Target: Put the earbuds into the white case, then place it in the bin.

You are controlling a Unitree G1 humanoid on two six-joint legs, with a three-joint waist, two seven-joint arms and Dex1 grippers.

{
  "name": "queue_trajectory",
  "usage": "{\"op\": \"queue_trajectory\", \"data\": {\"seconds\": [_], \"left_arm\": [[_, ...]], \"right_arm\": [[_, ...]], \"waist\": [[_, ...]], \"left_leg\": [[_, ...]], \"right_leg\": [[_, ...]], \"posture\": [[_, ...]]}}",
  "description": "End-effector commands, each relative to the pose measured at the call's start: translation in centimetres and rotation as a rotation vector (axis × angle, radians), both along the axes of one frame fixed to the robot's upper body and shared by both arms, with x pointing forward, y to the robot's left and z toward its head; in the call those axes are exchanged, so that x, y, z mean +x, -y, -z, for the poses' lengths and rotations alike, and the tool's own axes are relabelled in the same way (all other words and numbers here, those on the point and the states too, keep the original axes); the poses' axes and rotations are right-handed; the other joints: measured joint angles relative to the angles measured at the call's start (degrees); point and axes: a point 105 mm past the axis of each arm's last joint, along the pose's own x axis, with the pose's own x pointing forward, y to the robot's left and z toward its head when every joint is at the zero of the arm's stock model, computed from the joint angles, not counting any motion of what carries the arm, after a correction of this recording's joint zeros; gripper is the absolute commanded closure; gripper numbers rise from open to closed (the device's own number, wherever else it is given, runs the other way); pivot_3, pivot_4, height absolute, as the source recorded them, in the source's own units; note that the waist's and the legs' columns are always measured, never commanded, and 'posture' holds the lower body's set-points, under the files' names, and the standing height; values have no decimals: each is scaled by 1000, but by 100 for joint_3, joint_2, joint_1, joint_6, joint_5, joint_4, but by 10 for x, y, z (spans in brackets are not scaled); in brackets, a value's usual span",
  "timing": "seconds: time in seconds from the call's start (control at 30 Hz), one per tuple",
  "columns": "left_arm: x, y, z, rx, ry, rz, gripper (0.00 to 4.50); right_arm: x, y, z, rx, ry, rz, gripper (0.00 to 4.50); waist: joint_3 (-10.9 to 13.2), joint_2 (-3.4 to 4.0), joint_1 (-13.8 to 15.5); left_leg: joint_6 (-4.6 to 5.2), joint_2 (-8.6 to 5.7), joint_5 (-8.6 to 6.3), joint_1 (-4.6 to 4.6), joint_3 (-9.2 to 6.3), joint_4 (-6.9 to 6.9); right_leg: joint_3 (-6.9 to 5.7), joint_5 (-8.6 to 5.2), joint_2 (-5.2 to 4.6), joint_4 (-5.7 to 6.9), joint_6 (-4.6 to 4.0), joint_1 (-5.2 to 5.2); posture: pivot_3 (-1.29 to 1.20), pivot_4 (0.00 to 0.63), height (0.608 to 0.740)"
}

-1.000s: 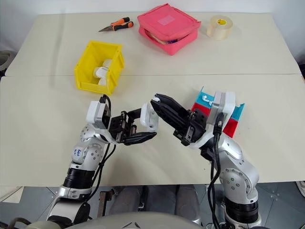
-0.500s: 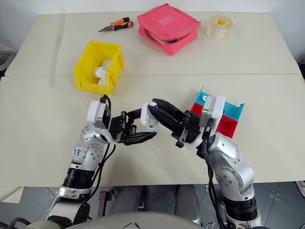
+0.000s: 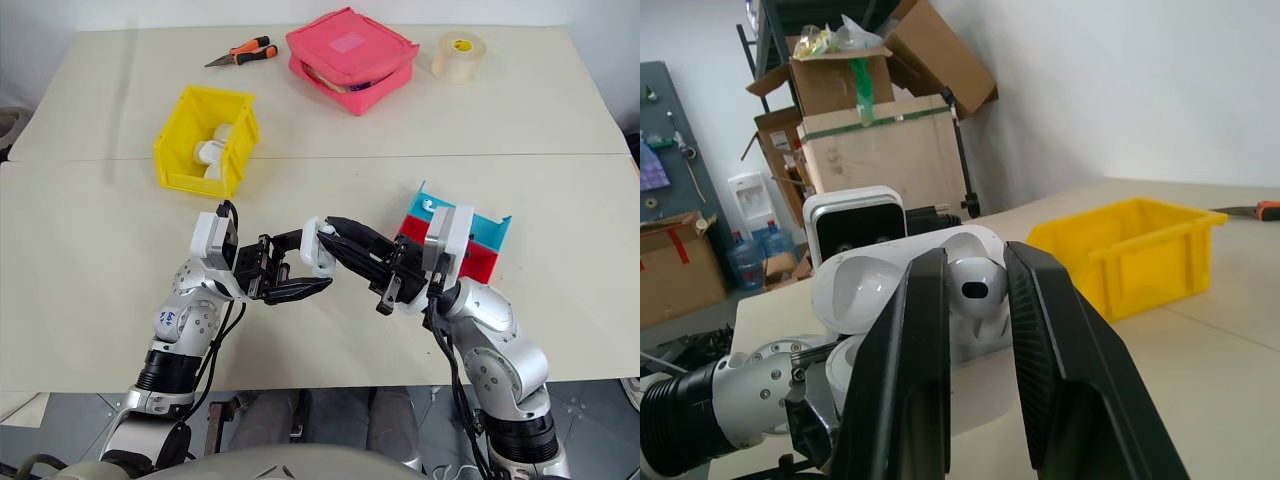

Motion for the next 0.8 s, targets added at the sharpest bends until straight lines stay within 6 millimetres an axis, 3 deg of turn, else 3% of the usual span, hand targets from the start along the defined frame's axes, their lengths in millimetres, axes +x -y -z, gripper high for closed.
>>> {"op": "queue_trajectory", "data": {"seconds": [0.03,0.2,0.37,0.67,0.8], "left_arm": [[-1,-3,-23,-63,103,-23,1745],[-1,-3,-21,-55,104,-20,1745],[0,-9,-16,-33,105,-35,1745],[5,-23,-7,3,119,-95,1745],[10,-33,-8,-8,110,-168,1745]], "right_arm": [[0,-1,10,-25,-85,-36,3337],[-2,6,4,-51,-21,-25,1716],[-5,44,-1,-119,4,66,18],[-12,147,23,-379,-43,419,18],[-18,177,37,-432,-54,528,18]], "waist": [[0,0,0],[0,0,14],[0,-1,35],[0,-1,32],[1,-1,27]], "left_leg": [[0,0,0,0,0,0],[0,-1,0,-1,0,0],[2,-4,-1,-4,0,-1],[5,-1,-2,0,10,-3],[5,-1,-2,4,13,-3]], "right_leg": [[0,0,0,0,0,0],[0,0,-1,-2,0,1],[-1,0,-2,-6,0,2],[1,1,-1,-7,1,7],[3,1,-1,-7,2,9]], "posture": [[0,150,740],[0,150,740],[0,150,740],[0,150,740],[0,150,740]]}}
